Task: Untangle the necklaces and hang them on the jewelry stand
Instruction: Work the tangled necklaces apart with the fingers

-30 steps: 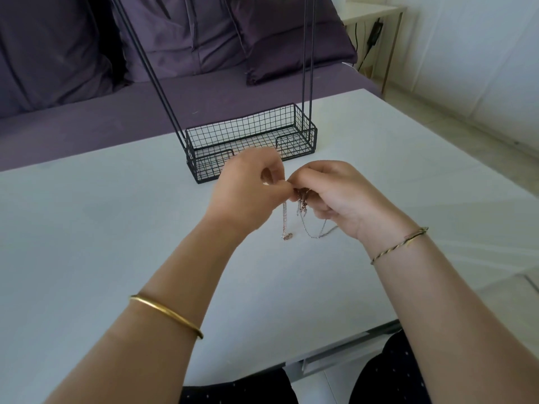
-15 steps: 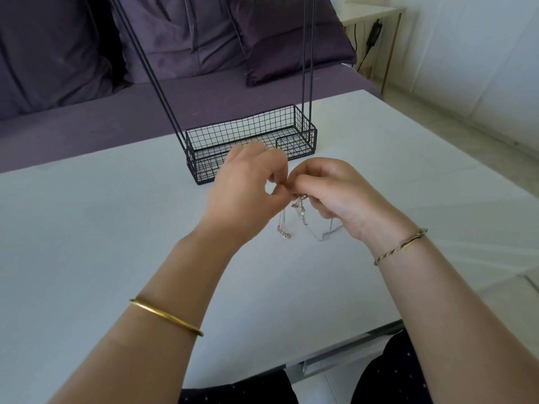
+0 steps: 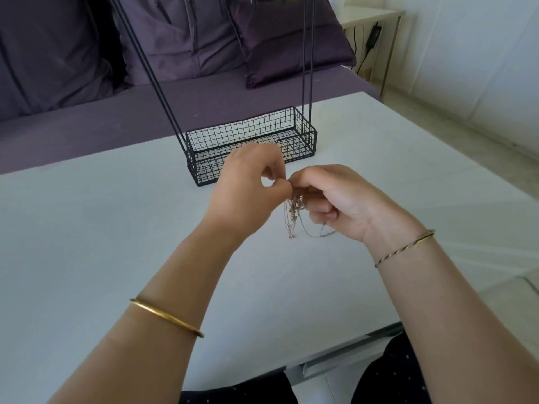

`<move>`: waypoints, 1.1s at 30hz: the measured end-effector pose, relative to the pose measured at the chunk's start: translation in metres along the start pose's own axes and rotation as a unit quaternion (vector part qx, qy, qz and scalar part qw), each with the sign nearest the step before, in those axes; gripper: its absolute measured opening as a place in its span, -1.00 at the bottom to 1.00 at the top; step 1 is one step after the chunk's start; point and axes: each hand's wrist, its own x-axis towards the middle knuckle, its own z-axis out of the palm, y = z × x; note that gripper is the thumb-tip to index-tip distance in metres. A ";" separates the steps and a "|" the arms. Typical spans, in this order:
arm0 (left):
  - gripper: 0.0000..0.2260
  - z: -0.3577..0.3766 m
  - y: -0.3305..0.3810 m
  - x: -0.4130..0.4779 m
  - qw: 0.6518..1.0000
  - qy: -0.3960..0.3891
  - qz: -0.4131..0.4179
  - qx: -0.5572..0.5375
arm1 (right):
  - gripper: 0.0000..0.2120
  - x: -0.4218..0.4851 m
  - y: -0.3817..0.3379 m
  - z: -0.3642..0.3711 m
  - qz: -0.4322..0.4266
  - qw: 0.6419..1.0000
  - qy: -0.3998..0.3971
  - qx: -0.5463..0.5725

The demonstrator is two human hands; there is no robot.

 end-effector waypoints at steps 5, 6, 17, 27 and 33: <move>-0.87 -0.008 -0.003 0.001 0.956 -0.073 -0.201 -0.199 | -0.86 0.000 0.003 -0.003 -0.079 0.993 -0.012 -0.083; -0.85 -0.009 -0.005 0.001 0.944 -0.084 -0.227 -0.223 | -0.85 0.000 0.004 -0.003 -0.094 0.990 -0.009 -0.100; -0.80 -0.015 -0.003 0.003 0.868 -0.081 -0.347 -0.346 | -0.85 0.001 0.004 -0.003 -0.238 0.953 -0.001 -0.185; -0.78 -0.014 -0.003 0.004 0.869 -0.073 -0.338 -0.352 | -0.82 0.001 0.003 0.005 -0.256 0.941 0.005 -0.222; -0.75 -0.013 -0.005 0.003 0.889 -0.100 -0.309 -0.323 | -0.89 -0.002 -0.001 0.003 -0.236 0.956 0.000 -0.173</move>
